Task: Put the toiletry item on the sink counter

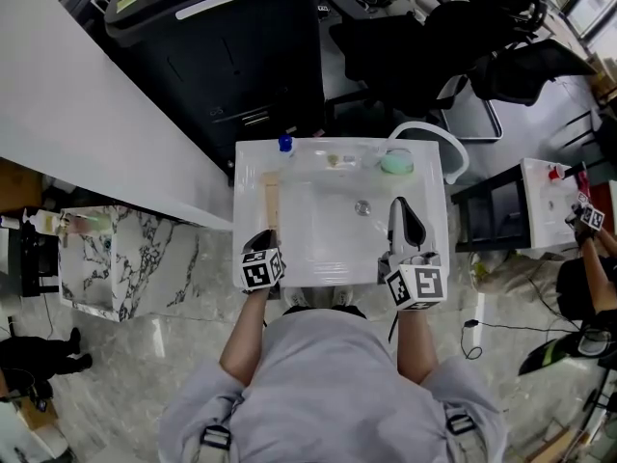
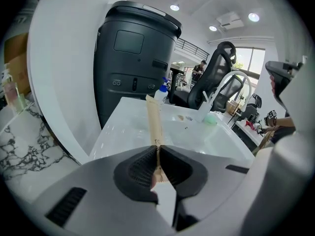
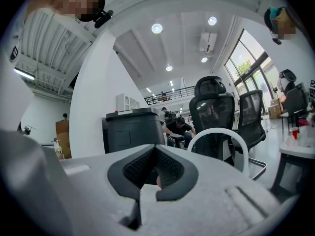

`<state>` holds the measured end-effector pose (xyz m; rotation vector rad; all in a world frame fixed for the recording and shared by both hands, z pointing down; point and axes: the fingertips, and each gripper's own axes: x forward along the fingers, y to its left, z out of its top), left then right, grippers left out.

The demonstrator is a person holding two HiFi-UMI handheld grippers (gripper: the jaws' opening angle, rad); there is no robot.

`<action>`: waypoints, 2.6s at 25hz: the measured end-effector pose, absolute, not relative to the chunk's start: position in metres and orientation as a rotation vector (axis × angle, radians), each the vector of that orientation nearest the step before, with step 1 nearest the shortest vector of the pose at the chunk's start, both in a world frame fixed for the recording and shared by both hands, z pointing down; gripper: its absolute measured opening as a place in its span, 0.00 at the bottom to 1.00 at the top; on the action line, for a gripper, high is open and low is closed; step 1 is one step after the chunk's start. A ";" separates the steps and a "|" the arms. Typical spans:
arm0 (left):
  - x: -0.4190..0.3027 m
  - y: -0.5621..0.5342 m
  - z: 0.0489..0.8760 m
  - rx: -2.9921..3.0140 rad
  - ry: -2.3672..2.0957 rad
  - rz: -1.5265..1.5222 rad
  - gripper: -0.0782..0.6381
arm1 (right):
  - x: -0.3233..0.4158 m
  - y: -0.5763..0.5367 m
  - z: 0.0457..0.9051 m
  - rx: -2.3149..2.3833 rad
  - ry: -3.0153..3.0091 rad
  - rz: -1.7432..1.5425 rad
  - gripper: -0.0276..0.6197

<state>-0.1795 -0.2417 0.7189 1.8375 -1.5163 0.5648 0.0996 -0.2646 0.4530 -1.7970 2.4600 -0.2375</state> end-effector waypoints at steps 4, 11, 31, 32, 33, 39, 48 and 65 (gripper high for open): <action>-0.177 -0.240 0.726 1.824 -1.498 0.581 0.14 | 0.103 -0.263 0.454 -1.802 2.454 -0.237 0.04; -0.176 -0.239 0.736 1.808 -1.481 0.595 0.14 | 0.109 -0.259 0.454 -1.823 2.444 -0.236 0.04; -0.177 -0.226 0.775 1.726 -1.450 0.615 0.14 | 0.116 -0.250 0.458 -1.834 2.448 -0.253 0.04; -0.177 -0.226 0.776 1.724 -1.450 0.617 0.14 | 0.116 -0.250 0.458 -1.832 2.449 -0.253 0.04; -0.178 -0.226 0.776 1.723 -1.450 0.618 0.14 | 0.116 -0.250 0.458 -1.832 2.450 -0.253 0.04; -0.172 -0.231 0.766 1.746 -1.451 0.575 0.17 | 0.117 -0.250 0.457 -1.828 2.454 -0.253 0.04; -0.169 -0.233 0.760 1.767 -1.452 0.552 0.25 | 0.118 -0.250 0.457 -1.818 2.454 -0.251 0.04; -0.178 -0.246 0.703 1.846 -1.610 0.456 0.12 | 0.106 -0.245 0.452 -1.769 2.481 -0.242 0.04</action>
